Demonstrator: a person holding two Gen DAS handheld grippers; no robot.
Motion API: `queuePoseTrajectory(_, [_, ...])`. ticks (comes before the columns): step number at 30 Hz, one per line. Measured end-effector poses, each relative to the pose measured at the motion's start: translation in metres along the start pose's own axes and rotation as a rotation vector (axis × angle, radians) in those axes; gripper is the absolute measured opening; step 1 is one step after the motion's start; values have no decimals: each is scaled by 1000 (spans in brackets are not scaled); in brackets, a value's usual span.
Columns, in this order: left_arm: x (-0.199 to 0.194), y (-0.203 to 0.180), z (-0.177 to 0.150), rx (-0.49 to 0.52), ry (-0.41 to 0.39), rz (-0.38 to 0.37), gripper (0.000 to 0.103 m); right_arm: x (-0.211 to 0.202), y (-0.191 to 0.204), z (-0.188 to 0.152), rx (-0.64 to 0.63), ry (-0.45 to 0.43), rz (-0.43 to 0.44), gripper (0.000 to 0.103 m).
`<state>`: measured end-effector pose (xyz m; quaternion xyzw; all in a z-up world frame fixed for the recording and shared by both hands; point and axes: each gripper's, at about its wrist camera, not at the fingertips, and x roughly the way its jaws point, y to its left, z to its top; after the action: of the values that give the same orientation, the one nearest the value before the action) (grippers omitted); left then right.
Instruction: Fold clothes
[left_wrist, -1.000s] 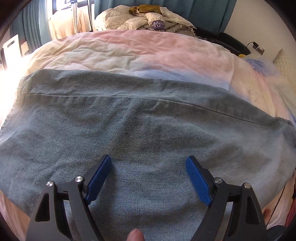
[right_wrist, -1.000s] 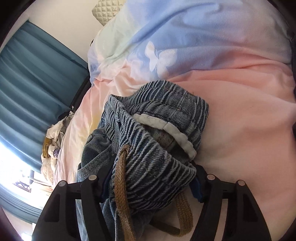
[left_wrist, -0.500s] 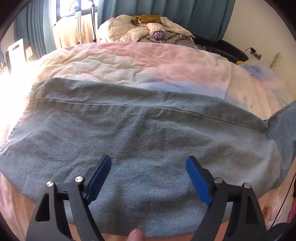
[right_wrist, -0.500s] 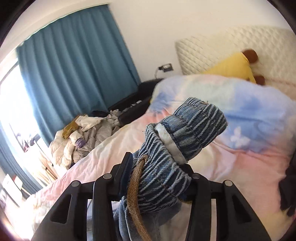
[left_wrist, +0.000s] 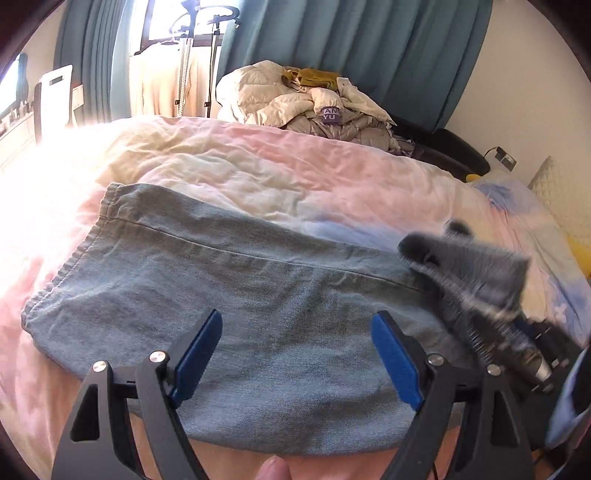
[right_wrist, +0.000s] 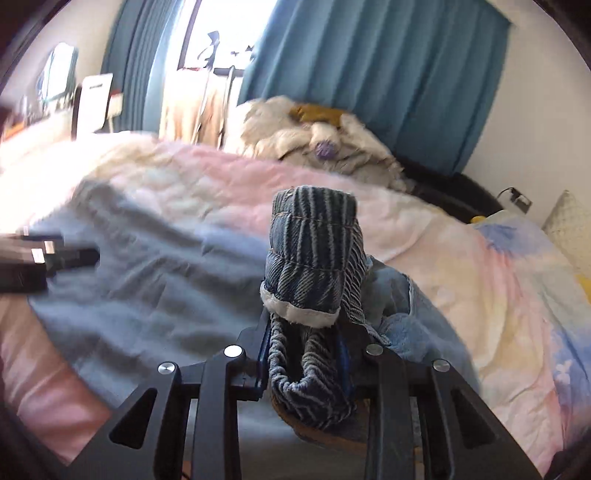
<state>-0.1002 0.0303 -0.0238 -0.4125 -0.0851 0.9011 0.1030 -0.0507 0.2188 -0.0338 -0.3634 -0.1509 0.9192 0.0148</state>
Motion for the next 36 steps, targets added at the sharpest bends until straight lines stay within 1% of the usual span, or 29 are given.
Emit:
queuePoseTrajectory(2, [-1, 5, 1, -17, 0, -4, 85, 19, 28, -17, -83, 60, -21, 28])
queuePoseTrajectory(3, [-2, 7, 2, -24, 1, -6, 85, 20, 36, -21, -114, 58, -42, 28])
queuePoseTrajectory(5, [-3, 10, 3, -35, 1, -11, 85, 14, 39, -23, -118, 30, -45, 28])
queuePoseTrajectory(9, [-6, 7, 5, -22, -11, -12, 85, -10, 24, -19, -32, -74, -40, 25])
queuePoseTrajectory(12, [-9, 7, 5, -17, -18, -11, 85, -23, 30, -16, -35, -117, -22, 25])
queuePoseTrajectory(13, [-9, 7, 5, -17, -20, -11, 85, -22, 34, -15, -44, -112, -9, 25])
queuePoseTrajectory(16, [-7, 8, 6, -22, -18, -9, 85, -4, 48, -19, -83, -27, 41, 27])
queuePoseTrajectory(18, [-6, 9, 5, -27, -13, -4, 85, 13, 56, -20, -98, 28, 71, 31])
queuePoseTrajectory(19, [-5, 9, 4, -30, -10, -1, 85, 16, 58, -21, -99, 32, 77, 37])
queuePoseTrajectory(20, [-5, 10, 4, -33, -6, 1, 85, 15, 61, -22, -99, 28, 93, 50])
queuePoseTrajectory(21, [-4, 11, 3, -37, -2, 4, 85, 13, 64, -21, -93, 21, 130, 57])
queuePoseTrajectory(22, [-4, 12, 2, -40, 1, 6, 85, 9, 66, -21, -83, 15, 175, 69])
queuePoseTrajectory(23, [-3, 12, 1, -43, 3, 8, 85, 5, 69, -21, -80, 7, 205, 74])
queuePoseTrajectory(27, [-2, 14, -1, -51, 10, 17, 85, -12, 79, -22, -94, -30, 239, 74])
queuePoseTrajectory(29, [-1, 15, -2, -52, 12, 20, 85, -18, 73, -19, -58, -49, 253, 74])
queuePoseTrajectory(33, [3, 16, -2, -54, 20, 26, 85, -29, 41, -11, 100, -107, 271, 74])
queuePoseTrajectory(36, [5, 15, -3, -48, 26, 28, 85, -30, 16, -4, 209, -152, 233, 74])
